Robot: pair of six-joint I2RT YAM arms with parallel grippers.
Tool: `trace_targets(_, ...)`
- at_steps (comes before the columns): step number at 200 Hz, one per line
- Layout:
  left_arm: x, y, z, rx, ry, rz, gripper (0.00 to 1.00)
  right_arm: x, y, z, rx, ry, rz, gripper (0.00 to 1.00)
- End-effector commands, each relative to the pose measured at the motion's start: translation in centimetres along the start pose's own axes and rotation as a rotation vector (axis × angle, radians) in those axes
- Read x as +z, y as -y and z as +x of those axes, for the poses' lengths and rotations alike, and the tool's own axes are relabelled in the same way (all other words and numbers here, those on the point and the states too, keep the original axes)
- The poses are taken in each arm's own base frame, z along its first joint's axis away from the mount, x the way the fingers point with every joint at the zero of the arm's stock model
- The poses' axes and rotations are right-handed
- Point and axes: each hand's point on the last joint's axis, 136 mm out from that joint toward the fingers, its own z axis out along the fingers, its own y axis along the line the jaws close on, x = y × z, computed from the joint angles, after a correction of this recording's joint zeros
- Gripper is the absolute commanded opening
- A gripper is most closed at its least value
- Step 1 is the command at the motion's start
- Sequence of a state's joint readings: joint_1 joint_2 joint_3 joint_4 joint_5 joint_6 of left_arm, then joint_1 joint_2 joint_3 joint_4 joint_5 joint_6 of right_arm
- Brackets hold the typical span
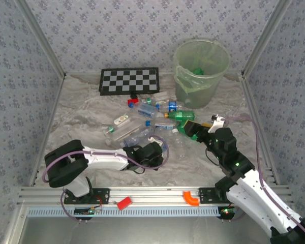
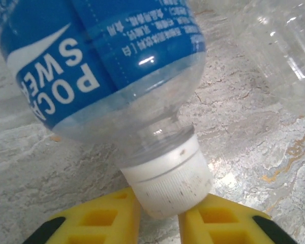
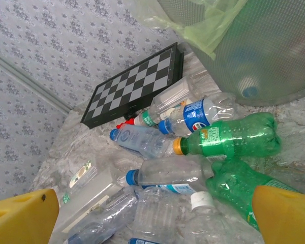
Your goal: Put the plastic bottles in the bin
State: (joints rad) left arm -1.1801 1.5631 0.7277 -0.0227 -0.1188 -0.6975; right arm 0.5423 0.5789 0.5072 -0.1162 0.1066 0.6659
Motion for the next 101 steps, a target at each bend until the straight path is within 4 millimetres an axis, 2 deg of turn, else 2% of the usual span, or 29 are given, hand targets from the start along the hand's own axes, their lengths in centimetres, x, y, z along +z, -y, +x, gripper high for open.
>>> trace_targets(1, -1.0, 0.1, -0.7, 0.006, 0.047, 0.012, 0.17, 0.2, -1.6, 0.0, -0.013, -0.009, -0.077, 0.99)
trace_targets(40, -2.8, 0.2, -1.7, 0.045, 0.12, 0.045, 0.16, 0.3, -3.4, 0.1, -0.055, -0.028, -0.175, 1.0)
trace_targets(67, -4.5, 0.0, -2.8, 0.082, 0.183, 0.036, 0.14, 0.8, -4.9, 0.8, -0.055, -0.075, -0.247, 0.93)
trace_targets(92, -4.9, -0.3, -3.1, 0.09, 0.192, 0.012, 0.22, 1.7, -4.9, 1.1, -0.045, -0.107, -0.232, 0.94)
trace_targets(101, -4.8, -0.2, -3.0, 0.082, 0.188, 0.018, 0.29, 1.9, -5.0, 1.1, -0.046, -0.111, -0.231, 0.94)
